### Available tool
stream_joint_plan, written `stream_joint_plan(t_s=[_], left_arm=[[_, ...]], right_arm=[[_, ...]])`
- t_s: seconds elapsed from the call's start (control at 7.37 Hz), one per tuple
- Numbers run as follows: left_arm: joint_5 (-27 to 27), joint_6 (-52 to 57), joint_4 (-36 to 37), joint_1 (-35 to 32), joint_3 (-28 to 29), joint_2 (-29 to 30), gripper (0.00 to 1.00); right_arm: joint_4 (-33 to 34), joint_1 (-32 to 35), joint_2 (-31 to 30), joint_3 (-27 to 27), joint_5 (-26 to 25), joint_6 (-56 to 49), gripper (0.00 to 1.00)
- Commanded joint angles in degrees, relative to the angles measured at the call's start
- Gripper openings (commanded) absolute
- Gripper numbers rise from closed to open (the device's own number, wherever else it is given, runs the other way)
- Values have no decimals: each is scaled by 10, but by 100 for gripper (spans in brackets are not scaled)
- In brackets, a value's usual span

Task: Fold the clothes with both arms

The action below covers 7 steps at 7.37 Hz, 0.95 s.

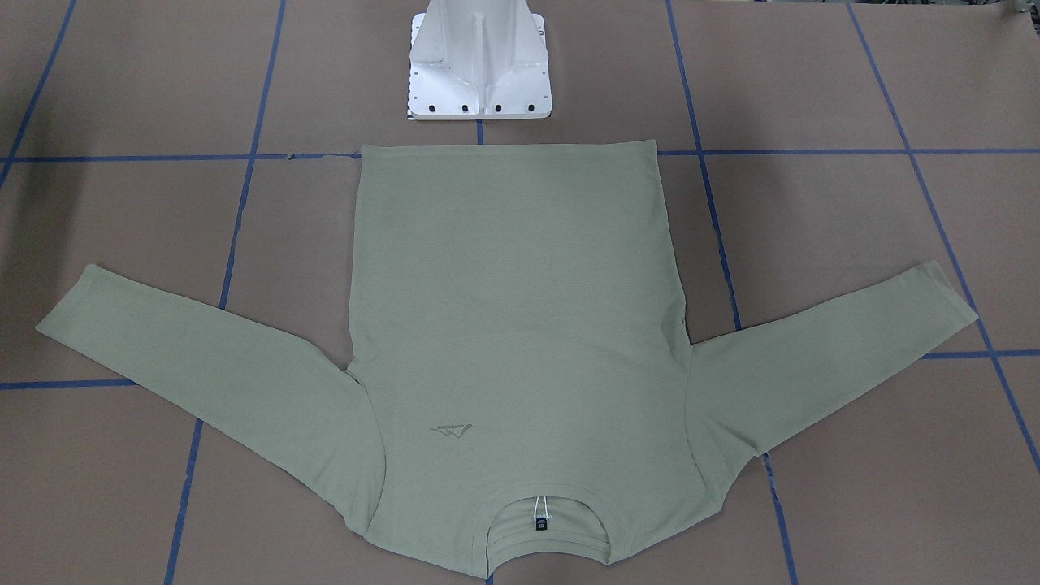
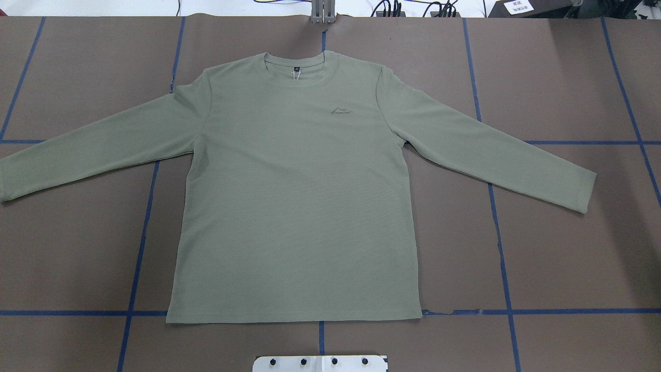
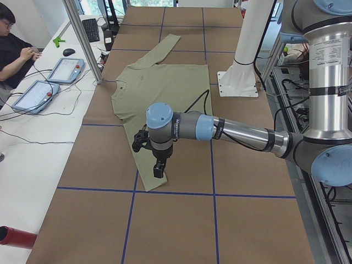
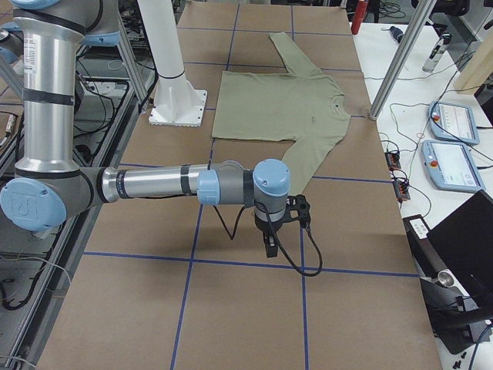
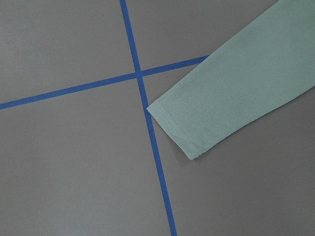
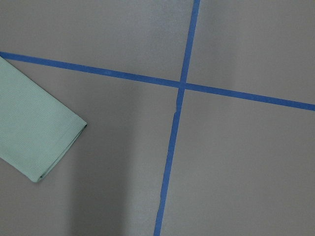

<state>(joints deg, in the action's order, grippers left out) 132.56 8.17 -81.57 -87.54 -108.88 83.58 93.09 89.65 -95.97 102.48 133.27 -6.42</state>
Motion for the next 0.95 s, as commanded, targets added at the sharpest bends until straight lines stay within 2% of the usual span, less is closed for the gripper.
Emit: stream_joint_plan(t_s=[0.0, 0.27, 0.54, 0.81], left_arm=[[-5, 1, -2, 1, -2, 0, 100], [-5, 0, 3, 1, -39, -4, 100], [0, -2, -2, 2, -52, 3, 100], [-4, -10, -22, 2, -46, 53, 100]], right_arm=[[0, 0, 0, -1, 0, 1, 100], [-7, 0, 3, 4, 0, -1, 100], [-64, -2, 4, 5, 0, 0, 100], [-66, -10, 10, -10, 1, 6, 100]])
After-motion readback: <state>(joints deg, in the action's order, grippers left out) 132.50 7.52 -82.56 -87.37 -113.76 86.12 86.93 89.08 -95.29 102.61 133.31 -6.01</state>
